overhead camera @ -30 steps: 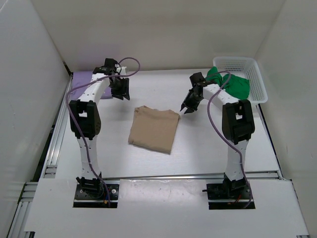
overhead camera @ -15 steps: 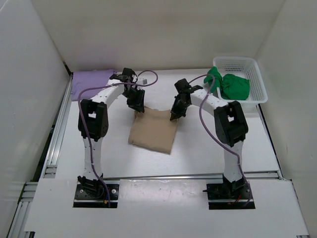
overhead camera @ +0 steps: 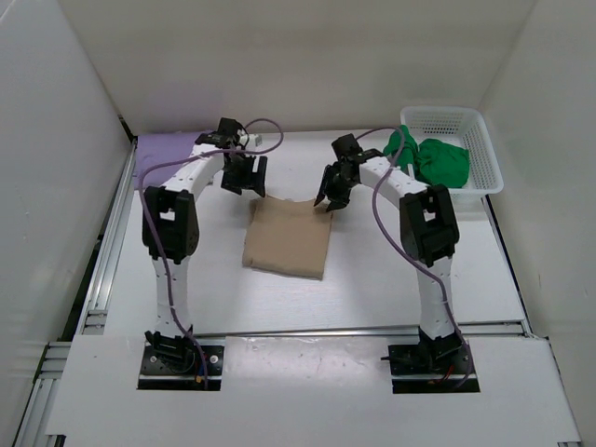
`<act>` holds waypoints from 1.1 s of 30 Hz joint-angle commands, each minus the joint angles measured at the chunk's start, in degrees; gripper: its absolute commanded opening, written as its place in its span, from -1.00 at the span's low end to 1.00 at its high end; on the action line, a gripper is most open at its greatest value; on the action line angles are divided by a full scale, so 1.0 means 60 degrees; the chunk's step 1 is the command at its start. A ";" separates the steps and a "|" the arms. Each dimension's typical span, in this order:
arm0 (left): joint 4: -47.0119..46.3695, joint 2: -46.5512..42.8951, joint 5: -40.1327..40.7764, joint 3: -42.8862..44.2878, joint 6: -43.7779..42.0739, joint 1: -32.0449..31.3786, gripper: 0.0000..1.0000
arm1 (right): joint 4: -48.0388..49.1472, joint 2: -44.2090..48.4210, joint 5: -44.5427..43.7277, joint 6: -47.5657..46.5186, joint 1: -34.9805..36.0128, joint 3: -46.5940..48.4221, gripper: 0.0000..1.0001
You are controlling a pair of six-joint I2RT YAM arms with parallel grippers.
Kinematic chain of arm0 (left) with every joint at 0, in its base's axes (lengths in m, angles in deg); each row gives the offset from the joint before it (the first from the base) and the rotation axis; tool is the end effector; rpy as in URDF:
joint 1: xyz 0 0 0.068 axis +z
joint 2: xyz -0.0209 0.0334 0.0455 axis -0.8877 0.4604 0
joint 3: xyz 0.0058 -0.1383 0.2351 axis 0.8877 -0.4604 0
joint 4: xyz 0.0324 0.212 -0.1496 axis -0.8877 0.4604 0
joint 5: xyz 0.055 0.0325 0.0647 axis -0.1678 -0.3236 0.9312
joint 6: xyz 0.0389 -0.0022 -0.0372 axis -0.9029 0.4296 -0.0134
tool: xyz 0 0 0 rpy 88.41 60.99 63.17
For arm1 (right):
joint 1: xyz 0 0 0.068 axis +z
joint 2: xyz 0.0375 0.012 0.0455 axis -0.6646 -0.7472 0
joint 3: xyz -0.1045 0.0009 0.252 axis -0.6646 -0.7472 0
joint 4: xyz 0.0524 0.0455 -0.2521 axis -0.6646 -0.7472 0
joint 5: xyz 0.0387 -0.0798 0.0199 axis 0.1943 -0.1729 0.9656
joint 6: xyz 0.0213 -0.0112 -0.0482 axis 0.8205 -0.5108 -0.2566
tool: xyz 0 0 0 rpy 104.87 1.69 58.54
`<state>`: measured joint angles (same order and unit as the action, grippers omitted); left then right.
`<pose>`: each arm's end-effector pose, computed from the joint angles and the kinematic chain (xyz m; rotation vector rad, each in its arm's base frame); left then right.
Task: Fold and stack the t-shirts
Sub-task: Fold the long partially folded tshirt into a neat square, then put the neatly folded tshirt into the corner of the board with the left arm
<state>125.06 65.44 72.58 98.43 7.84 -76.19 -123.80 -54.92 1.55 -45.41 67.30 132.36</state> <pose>0.4562 -0.1200 0.2033 0.3914 2.7816 -0.4319 0.4308 0.2144 0.1810 0.2858 2.7487 0.6055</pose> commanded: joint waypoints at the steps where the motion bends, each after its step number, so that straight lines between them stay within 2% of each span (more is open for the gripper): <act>1: -0.0470 -0.2204 0.0486 -0.0806 -0.0035 0.0100 0.83 | -0.0472 0.1707 -0.0639 -0.0508 -0.0085 -0.0383 0.03; 3: -0.0471 -0.2803 0.0604 -0.1497 -0.0035 0.0100 1.00 | -0.1117 0.2277 -0.0640 -0.0406 -0.0085 -0.0867 0.07; 4: -0.0471 -0.2938 0.0502 -0.2269 -0.0035 0.0100 1.00 | -0.1264 0.2455 -0.0640 -0.0275 -0.0085 -0.1175 0.07; 6: -0.0471 -0.3042 0.0123 -0.3064 -0.0035 0.0100 1.00 | -0.1135 0.2850 0.0002 -0.0172 -0.0085 -0.2342 0.07; 9: -0.0368 -0.3144 -0.0404 -0.4223 -0.0035 -0.0091 1.00 | -0.0681 0.2954 0.0691 -0.0258 -0.0085 -0.3241 0.07; 11: -0.0368 -0.2808 -0.0641 -0.4589 -0.0035 -0.0091 1.00 | -0.0461 0.2722 0.1160 -0.0259 -0.0085 -0.3682 0.07; 16: -0.0456 -0.2178 -0.0948 -0.4591 -0.0035 -0.0091 1.00 | 0.0285 0.2106 0.1894 -0.0259 -0.0085 -0.3595 0.07; 19: -0.0456 -0.1695 -0.1226 -0.4503 -0.0035 -0.0091 0.92 | 0.0376 0.1857 0.1982 -0.0143 -0.0085 -0.3595 -0.08; 21: -0.0456 -0.1461 -0.1752 -0.4503 -0.0035 -0.0004 0.69 | 0.0682 0.1856 0.2186 -0.0040 -0.0085 -0.3784 -0.17; 23: -0.0369 -0.1111 -0.2748 -0.4503 -0.0035 0.0099 0.37 | 0.1136 0.1856 0.2275 0.0223 -0.0085 -0.3990 -0.23; 24: -0.0368 -0.0963 -0.3084 -0.4344 -0.0035 0.0201 0.02 | 0.1137 0.1856 0.2376 0.0224 -0.0085 -0.4106 -0.25; 26: -0.0092 -0.0438 -0.4266 -0.4051 -0.0035 0.0318 -0.21 | 0.1284 0.1856 0.2377 0.0341 -0.0085 -0.4107 -0.28; 28: -0.0002 -0.0128 -0.5090 -0.3831 -0.0035 0.0407 -0.72 | 0.1284 0.1768 0.2464 0.0429 -0.0085 -0.4107 -0.28; 29: 0.0114 -0.0011 -0.5095 -0.3713 -0.0035 0.0407 -0.80 | 0.1284 0.1681 0.2552 0.0429 -0.0085 -0.4107 -0.28; 33: 0.0115 -0.0009 -0.4920 -0.3174 -0.0035 0.0597 -0.80 | 0.1284 0.1592 0.2655 0.0341 -0.0260 -0.4006 -0.28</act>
<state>127.62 65.38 43.62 76.75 9.02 -72.94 -117.48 -44.51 15.01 -43.73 66.64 107.97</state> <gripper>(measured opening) 0.204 0.362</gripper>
